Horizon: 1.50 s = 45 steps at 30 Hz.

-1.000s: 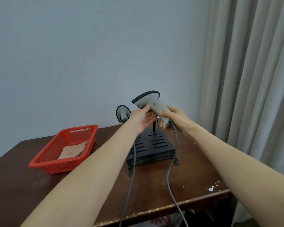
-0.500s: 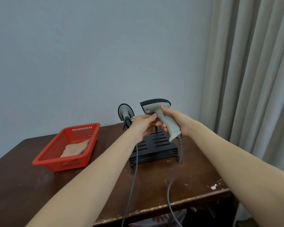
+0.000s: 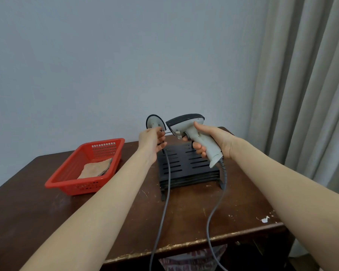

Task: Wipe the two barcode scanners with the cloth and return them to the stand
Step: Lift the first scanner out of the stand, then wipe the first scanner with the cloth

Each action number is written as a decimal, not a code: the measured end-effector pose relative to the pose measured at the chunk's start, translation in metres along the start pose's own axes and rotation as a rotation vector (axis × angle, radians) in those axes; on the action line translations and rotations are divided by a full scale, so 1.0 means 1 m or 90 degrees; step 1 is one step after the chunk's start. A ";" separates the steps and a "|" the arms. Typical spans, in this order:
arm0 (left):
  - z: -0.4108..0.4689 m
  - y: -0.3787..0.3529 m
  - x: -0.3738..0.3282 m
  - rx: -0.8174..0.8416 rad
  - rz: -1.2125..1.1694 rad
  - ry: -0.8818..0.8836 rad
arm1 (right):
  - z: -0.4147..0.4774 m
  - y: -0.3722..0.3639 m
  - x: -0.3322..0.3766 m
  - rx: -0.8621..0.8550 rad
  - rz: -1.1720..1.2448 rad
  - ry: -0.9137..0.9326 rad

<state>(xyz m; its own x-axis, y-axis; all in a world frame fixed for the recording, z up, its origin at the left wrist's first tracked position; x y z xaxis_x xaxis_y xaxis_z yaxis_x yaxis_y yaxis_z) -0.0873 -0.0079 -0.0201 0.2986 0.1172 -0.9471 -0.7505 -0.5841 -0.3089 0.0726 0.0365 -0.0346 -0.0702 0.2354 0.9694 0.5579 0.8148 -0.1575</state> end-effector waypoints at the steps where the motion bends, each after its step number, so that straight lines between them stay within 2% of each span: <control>1: 0.001 0.002 -0.002 -0.010 0.003 -0.010 | 0.001 -0.002 0.000 0.007 -0.005 0.000; 7: 0.002 0.009 -0.005 -0.039 0.002 -0.018 | 0.001 -0.002 0.000 -0.013 -0.065 -0.014; 37: 0.006 0.029 -0.017 -0.057 0.018 -0.026 | 0.003 0.004 0.000 -0.043 -0.117 -0.034; 41: 0.006 0.025 -0.013 -0.019 -0.039 0.008 | 0.003 0.004 0.002 -0.048 -0.132 -0.031; 45: 0.007 0.011 -0.011 0.092 -0.179 0.045 | 0.003 0.004 0.005 -0.059 -0.136 -0.019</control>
<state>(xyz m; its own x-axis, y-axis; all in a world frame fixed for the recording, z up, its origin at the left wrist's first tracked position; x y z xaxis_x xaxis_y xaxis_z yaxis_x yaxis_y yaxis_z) -0.1028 -0.0094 -0.0140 0.5427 0.1994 -0.8159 -0.7072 -0.4156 -0.5720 0.0717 0.0429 -0.0309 -0.2190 0.0800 0.9724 0.6013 0.7960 0.0699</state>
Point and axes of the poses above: each hand's wrist, its own z-axis towards the middle knuckle, its own y-axis out of the back of the hand, x = y × z, the point moved 10 cm from there along z, towards the middle knuckle, and after that the axes turned 4 degrees about -z, right-handed, at the moved point
